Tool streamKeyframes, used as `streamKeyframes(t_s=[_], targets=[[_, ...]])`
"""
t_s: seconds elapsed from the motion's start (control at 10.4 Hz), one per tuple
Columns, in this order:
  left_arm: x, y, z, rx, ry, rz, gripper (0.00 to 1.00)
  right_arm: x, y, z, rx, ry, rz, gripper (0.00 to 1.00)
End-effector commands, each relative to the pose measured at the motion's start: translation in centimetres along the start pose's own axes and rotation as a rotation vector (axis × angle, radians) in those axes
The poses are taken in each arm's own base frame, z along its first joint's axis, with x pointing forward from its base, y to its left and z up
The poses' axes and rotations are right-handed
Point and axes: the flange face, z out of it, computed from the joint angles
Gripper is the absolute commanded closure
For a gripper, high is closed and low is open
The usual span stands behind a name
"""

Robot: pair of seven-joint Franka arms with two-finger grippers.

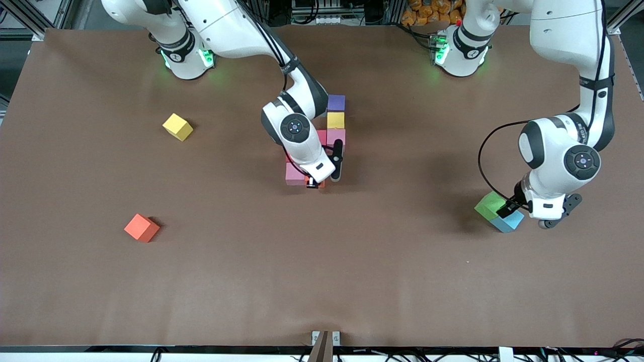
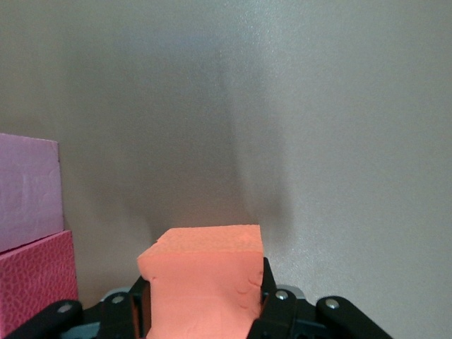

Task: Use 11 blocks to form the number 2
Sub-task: 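Set the orange cube beside the light pink cube while the left grasps green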

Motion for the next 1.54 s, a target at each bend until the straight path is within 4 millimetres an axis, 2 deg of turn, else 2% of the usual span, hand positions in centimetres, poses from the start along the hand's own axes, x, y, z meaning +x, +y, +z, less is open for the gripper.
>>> streamKeyframes(t_s=[0.0, 0.1, 0.19, 0.29, 0.77, 1.16, 1.26, 1.35, 1.45], targets=[[-0.6, -0.2, 0.4, -0.041, -0.018, -0.064, 0.0, -0.4, -1.4, 1.3, -0.011, -0.004, -0.025, 0.88], [-0.7, 0.0, 0.7, -0.037, -0.02, -0.063, 0.0, -0.4, -1.4, 1.3, -0.011, -0.004, -0.024, 0.85], [-0.7, 0.1, 0.7, -0.049, -0.022, -0.073, 0.0, -0.4, -1.4, 1.4, -0.01, -0.005, -0.015, 0.71], [-0.8, 0.2, 0.8, -0.059, -0.028, -0.086, 0.0, -0.4, -1.5, 1.4, -0.007, -0.006, -0.012, 0.01], [-0.9, 1.0, 2.5, -0.056, -0.014, -0.092, 0.0, -0.6, -1.2, 0.6, 0.005, -0.009, 0.001, 0.0], [-0.9, 1.4, 3.2, -0.056, -0.022, -0.104, 0.0, -0.4, -1.2, -2.4, 0.038, -0.013, 0.006, 0.0], [-1.2, 1.5, 3.4, -0.054, -0.025, -0.093, 0.03, -0.6, -0.9, -3.0, 0.039, -0.01, 0.013, 0.0], [-1.7, 1.9, 3.5, -0.05, -0.026, -0.066, 0.32, -0.9, -0.6, -3.6, 0.049, -0.017, 0.017, 0.0], [-1.8, 2.0, 3.8, -0.041, -0.026, -0.057, 0.47, -1.2, -0.3, -4.6, 0.056, -0.017, 0.021, 0.0]])
